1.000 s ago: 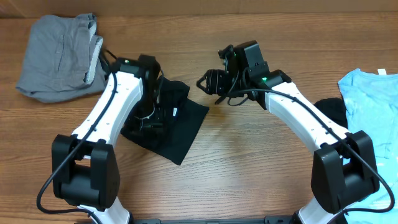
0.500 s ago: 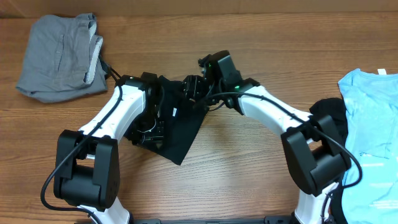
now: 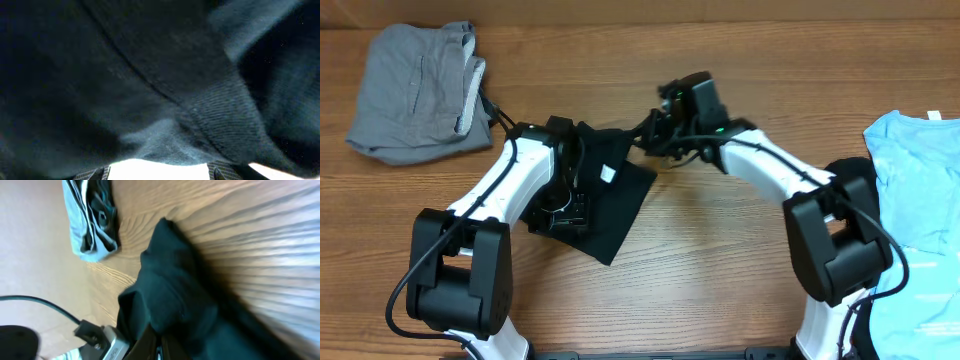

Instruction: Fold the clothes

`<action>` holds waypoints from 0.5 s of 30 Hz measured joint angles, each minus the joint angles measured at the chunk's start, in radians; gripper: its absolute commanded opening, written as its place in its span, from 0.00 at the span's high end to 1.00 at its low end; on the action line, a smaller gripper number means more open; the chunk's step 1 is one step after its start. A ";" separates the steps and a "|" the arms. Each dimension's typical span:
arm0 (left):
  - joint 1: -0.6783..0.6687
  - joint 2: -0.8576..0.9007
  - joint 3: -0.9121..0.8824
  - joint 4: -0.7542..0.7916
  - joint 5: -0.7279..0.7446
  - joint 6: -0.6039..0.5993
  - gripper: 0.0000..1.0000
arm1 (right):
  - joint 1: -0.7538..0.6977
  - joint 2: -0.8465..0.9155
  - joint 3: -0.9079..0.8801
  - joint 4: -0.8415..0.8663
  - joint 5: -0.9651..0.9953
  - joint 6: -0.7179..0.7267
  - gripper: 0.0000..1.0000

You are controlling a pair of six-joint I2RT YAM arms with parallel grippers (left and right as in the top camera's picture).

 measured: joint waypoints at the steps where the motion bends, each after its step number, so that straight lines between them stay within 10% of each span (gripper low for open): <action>1: 0.000 0.000 -0.008 0.015 0.000 -0.001 0.46 | -0.015 0.000 0.000 0.000 -0.017 -0.008 0.96; 5: 0.000 0.000 -0.032 0.068 -0.002 -0.008 0.96 | -0.042 0.000 0.000 -0.012 -0.069 -0.027 0.96; 15: 0.000 0.000 -0.028 -0.026 0.135 0.013 0.96 | -0.037 0.000 0.000 -0.147 -0.109 -0.120 0.96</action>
